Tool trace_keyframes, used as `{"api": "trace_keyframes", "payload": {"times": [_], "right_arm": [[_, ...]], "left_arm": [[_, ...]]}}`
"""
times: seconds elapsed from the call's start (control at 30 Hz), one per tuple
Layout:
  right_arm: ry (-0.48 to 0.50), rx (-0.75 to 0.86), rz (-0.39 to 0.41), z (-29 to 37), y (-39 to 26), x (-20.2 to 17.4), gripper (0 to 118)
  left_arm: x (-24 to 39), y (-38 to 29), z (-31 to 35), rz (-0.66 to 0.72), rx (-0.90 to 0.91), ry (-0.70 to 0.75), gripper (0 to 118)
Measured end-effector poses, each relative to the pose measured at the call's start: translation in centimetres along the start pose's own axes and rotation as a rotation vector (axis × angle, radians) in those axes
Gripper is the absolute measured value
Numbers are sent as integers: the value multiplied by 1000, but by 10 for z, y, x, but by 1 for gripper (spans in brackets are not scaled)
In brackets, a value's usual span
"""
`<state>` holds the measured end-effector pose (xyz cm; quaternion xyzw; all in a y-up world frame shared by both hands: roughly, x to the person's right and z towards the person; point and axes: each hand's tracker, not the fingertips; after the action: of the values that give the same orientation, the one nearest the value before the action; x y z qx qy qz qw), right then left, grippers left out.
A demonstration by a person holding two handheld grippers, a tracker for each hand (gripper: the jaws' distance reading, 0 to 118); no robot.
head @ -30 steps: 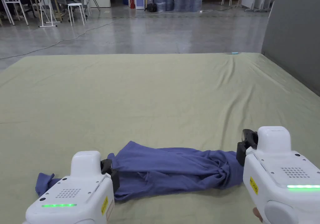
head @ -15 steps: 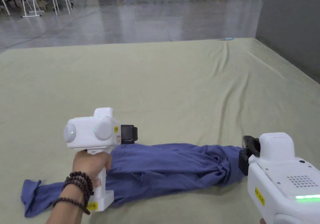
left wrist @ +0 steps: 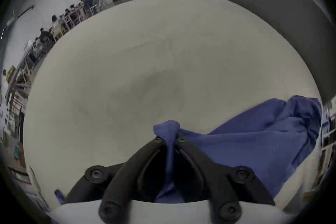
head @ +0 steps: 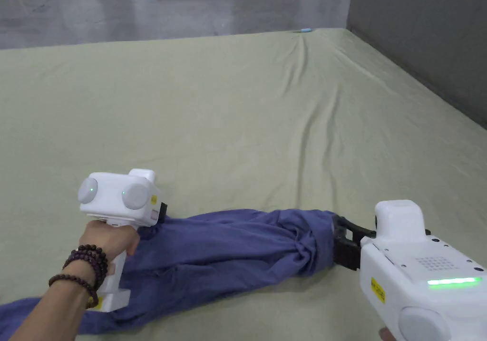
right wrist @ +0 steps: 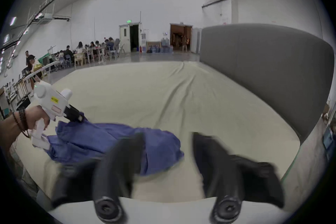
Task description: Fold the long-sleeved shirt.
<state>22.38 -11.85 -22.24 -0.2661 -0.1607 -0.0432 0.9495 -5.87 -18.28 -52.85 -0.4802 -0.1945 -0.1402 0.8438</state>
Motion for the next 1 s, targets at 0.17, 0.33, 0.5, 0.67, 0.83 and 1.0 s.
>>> {"api": "trace_keyframes", "payload": {"times": [0.17,0.33,0.5,0.67,0.83,1.0], "right_arm": [[2,-198,-45,-49,-27,0,78],[69,-302,-118,-104,-45,-12,72],[92,-318,-189,-125,-36,-11,7],[146,-143,-176,-83,15,-3,7],[223,65,-94,-55,121,-15,7],[238,213,23,-44,243,-39,5]], "left_arm": [[-5,6,14,29,34,-1,0],[-3,5,36,27,58,-13,0],[-13,3,44,19,85,-26,0],[-31,5,97,79,265,-70,0],[-61,32,193,136,536,-14,0],[-105,80,287,187,682,68,0]]}}
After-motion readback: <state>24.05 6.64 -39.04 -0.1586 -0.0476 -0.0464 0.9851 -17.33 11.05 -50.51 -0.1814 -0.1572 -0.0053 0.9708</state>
